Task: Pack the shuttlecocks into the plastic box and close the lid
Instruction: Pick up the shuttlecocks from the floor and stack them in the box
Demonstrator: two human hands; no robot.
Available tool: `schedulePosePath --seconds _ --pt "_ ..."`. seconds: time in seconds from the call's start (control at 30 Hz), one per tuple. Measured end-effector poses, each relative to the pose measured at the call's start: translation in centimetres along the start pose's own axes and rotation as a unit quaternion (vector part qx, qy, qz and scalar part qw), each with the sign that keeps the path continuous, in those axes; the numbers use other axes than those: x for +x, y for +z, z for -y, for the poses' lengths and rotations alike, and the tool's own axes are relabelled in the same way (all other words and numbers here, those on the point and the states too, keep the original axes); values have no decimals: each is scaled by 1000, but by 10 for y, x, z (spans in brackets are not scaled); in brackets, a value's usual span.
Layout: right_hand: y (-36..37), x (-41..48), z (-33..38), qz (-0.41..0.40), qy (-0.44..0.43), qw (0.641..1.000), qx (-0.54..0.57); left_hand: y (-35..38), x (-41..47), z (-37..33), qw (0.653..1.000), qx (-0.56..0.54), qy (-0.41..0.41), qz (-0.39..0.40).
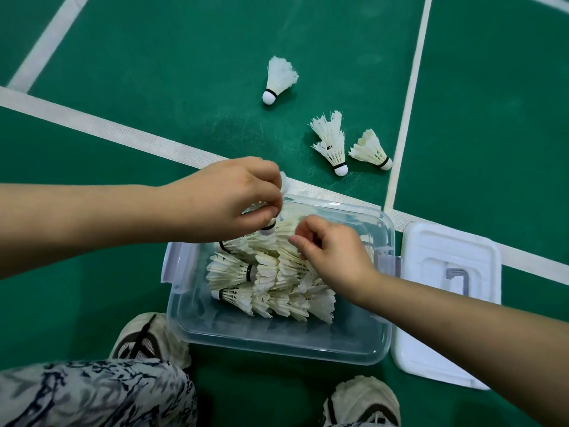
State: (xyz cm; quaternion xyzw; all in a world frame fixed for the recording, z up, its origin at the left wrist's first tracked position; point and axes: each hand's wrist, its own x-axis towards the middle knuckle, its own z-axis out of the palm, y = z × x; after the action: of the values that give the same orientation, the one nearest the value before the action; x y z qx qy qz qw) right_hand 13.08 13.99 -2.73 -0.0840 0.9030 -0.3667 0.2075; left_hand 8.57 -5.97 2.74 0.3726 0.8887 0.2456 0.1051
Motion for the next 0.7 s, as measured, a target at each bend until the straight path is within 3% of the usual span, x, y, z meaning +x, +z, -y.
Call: schedulePosePath --seconds 0.37,0.7 --pt "1 -6 -4 -20 -26 999 -25 -3 5 -3 1000 -7 6 -12" --pt "4 6 -6 37 -5 999 -24 -1 10 -6 999 -22 15 -18"
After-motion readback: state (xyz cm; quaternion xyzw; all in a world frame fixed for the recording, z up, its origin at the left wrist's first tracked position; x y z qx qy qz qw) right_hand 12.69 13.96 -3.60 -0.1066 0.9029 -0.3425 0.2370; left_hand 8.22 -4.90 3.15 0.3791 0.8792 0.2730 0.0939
